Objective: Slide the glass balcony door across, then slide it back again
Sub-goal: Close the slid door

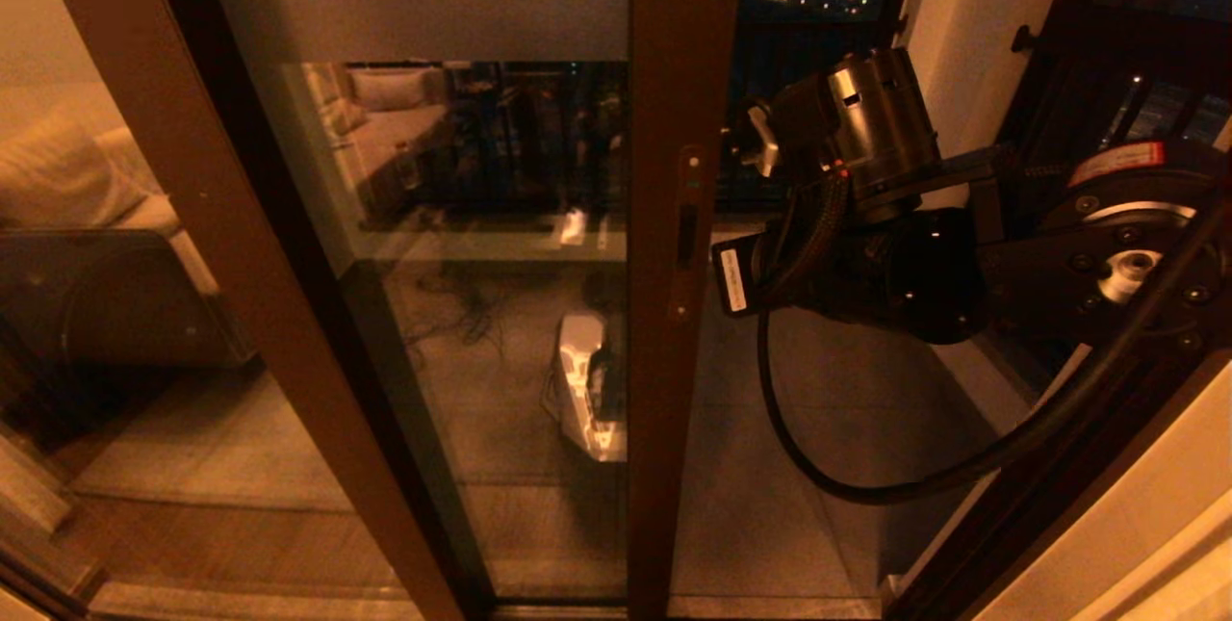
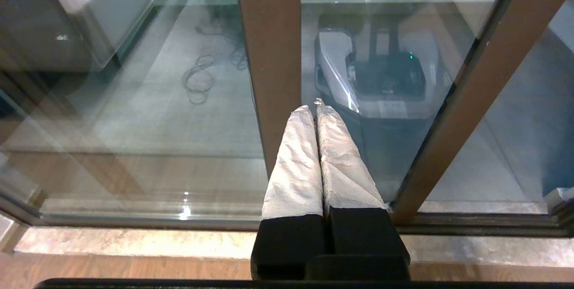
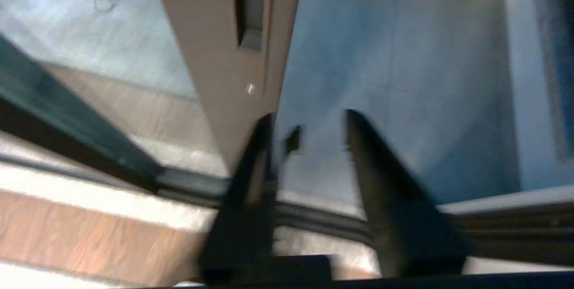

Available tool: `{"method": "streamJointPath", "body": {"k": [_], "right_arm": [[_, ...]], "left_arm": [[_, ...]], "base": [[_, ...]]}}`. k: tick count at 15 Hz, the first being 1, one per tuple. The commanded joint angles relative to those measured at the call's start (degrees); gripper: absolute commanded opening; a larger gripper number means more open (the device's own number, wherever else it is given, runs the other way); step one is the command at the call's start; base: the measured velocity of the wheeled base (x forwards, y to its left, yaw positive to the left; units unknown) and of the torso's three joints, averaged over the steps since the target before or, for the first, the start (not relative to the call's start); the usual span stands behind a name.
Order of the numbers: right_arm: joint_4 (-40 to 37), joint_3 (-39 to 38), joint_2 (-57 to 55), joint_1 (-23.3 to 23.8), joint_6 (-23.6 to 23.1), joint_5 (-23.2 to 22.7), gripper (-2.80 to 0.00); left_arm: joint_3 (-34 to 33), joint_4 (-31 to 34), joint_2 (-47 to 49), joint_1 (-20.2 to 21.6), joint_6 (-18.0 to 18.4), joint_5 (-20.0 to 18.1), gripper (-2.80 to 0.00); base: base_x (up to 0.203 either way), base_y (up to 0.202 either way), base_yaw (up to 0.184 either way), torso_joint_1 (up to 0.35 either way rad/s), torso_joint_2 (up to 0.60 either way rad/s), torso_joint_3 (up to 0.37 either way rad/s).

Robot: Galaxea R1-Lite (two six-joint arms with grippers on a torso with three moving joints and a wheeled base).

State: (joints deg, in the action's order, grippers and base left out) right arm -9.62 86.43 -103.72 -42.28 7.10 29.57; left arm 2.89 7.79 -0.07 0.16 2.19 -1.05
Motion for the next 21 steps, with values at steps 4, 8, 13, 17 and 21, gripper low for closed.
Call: {"method": "streamJointPath", "body": {"k": [4,8,13,17,21], "right_arm": [[7.7,1.4,-3.0,2.1,-6.0,0.1,0.0],[7.9,4.7,-6.9,2.3,-6.4,0.1,0.0],[8.7,4.9,-8.1,3.7,-6.3,0.1,0.0],[8.7,5.8,-8.9,4.4,-6.8,0.1,0.0],[8.6,7.9,-10.1,4.8,-7.9,0.1,0.0]], "left_arm": [[0.0,0.0,0.1,0.0,0.0,0.0,-2.8],[0.0,0.0,0.1,0.0,0.0,0.0,-2.8],[0.0,0.0,0.1,0.0,0.0,0.0,-2.8],[0.0,0.0,0.1,0.0,0.0,0.0,-2.8],[0.0,0.0,0.1,0.0,0.0,0.0,-2.8]], "base": [[0.0,0.0,0.0,0.0,0.0,0.0],[0.0,0.0,0.0,0.0,0.0,0.0],[0.0,0.0,0.0,0.0,0.0,0.0],[0.0,0.0,0.0,0.0,0.0,0.0],[0.0,0.0,0.0,0.0,0.0,0.0]]}}
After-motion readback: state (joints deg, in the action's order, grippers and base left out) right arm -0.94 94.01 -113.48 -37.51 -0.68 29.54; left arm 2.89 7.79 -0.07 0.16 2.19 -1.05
